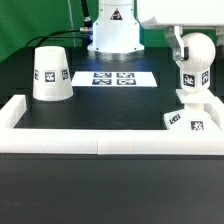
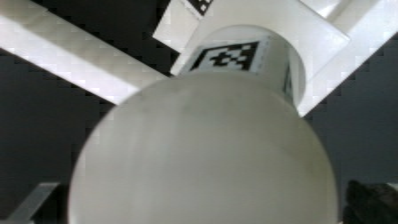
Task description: Assemble lamp
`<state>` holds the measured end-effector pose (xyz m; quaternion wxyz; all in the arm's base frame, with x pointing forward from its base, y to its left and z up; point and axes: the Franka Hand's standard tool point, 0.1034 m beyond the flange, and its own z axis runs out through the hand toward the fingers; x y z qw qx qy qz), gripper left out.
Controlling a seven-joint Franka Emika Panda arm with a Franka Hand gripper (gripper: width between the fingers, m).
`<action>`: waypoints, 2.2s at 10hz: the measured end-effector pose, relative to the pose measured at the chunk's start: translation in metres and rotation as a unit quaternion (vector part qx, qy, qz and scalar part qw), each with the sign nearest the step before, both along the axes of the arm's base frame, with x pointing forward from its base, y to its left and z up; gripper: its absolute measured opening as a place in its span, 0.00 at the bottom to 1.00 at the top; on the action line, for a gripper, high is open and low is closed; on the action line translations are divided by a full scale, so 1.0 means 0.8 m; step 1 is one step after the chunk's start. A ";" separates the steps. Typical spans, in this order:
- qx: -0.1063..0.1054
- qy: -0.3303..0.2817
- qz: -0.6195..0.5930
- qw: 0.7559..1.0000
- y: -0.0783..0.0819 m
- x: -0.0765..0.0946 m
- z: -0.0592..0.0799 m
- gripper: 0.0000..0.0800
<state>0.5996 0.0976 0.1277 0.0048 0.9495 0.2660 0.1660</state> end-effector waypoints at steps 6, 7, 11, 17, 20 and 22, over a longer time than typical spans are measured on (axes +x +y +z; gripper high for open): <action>-0.007 0.026 -0.001 1.000 -0.012 0.004 0.020 0.87; -0.007 0.027 0.000 1.000 -0.010 0.003 0.019 0.87; -0.017 0.077 -0.001 0.997 -0.016 -0.005 0.014 0.87; -0.033 0.188 -0.005 0.982 -0.015 -0.001 0.006 0.87; -0.032 0.188 -0.006 0.982 -0.016 0.000 0.001 0.87; -0.032 0.187 -0.006 0.982 -0.015 0.000 0.000 0.72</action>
Offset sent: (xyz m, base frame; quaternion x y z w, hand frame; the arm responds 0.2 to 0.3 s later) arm 0.0033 -0.0021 0.0189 0.0279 -0.0496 0.0450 0.9974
